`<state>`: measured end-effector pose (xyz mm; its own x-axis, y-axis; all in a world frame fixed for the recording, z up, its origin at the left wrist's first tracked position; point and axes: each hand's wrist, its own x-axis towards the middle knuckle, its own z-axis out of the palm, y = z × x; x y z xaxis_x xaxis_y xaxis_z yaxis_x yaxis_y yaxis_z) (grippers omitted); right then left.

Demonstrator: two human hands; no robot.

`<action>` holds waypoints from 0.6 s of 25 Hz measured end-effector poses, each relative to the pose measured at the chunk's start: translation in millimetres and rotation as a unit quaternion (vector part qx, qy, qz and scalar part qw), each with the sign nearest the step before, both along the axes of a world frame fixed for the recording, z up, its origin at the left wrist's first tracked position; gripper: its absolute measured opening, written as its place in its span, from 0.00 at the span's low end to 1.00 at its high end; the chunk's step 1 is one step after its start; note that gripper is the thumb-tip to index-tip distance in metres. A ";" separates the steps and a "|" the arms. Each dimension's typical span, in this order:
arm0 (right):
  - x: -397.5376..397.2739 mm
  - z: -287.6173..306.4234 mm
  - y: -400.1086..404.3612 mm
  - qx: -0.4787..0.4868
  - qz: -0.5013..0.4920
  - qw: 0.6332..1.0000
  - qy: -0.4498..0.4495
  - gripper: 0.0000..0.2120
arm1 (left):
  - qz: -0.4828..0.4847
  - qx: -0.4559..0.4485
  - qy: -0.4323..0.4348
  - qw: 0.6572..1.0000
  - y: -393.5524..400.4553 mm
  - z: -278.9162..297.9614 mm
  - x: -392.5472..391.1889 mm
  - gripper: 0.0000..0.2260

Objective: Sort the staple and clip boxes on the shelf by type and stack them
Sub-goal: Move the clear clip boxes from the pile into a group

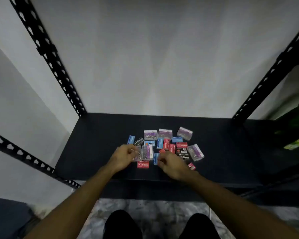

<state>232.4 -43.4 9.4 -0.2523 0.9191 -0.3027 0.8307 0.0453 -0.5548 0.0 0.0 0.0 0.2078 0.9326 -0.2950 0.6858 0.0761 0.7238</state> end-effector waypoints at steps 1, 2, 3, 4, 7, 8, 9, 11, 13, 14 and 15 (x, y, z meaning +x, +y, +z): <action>-5.0 -10.0 10.2 0.024 0.004 1.000 -0.001 0.06 | -0.006 0.034 0.005 0.999 6.3 -6.9 0.4 0.06; -8.7 -16.7 17.8 0.050 0.014 0.999 -0.013 0.07 | -0.011 0.063 0.023 0.998 10.2 -10.4 0.5 0.07; -11.7 -23.4 26.8 0.069 0.021 0.997 -0.015 0.10 | -0.012 0.087 0.024 0.996 16.2 -16.2 -0.7 0.07; -13.5 -30.0 37.0 0.083 0.019 0.996 -0.020 0.15 | -0.008 0.095 0.024 0.995 22.1 -21.3 -1.1 0.08; -16.3 -55.2 53.4 0.102 0.059 0.992 -0.036 0.29 | -0.046 0.140 0.054 0.988 28.3 -45.4 -4.3 0.16; -16.1 -58.5 58.4 0.110 0.072 0.990 -0.043 0.32 | -0.060 0.151 0.070 0.984 30.7 -50.3 -5.1 0.18; -15.7 -60.2 63.5 0.108 0.083 0.990 -0.045 0.34 | -0.077 0.154 0.082 0.982 33.7 -52.9 -6.0 0.20; -15.0 -58.0 69.1 0.089 0.101 0.990 -0.049 0.35 | -0.112 0.156 0.115 0.975 34.6 -52.8 -7.3 0.23; -14.0 -56.6 71.3 0.067 0.120 0.989 -0.060 0.33 | -0.137 0.159 0.141 0.968 33.4 -56.5 -8.4 0.26; -13.9 -54.9 72.1 0.064 0.124 0.988 -0.060 0.33 | -0.145 0.163 0.149 0.965 34.1 -57.0 -9.0 0.28; -13.8 -54.2 72.9 0.060 0.122 0.989 -0.063 0.34 | -0.151 0.166 0.159 0.961 33.8 -57.3 -9.1 0.30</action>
<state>218.6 29.5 -44.8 -0.4386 0.8668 -0.2374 0.8488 0.3127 -0.4263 -9.1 33.8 -57.3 0.4329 0.8975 -0.0839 0.8305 -0.3610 0.4241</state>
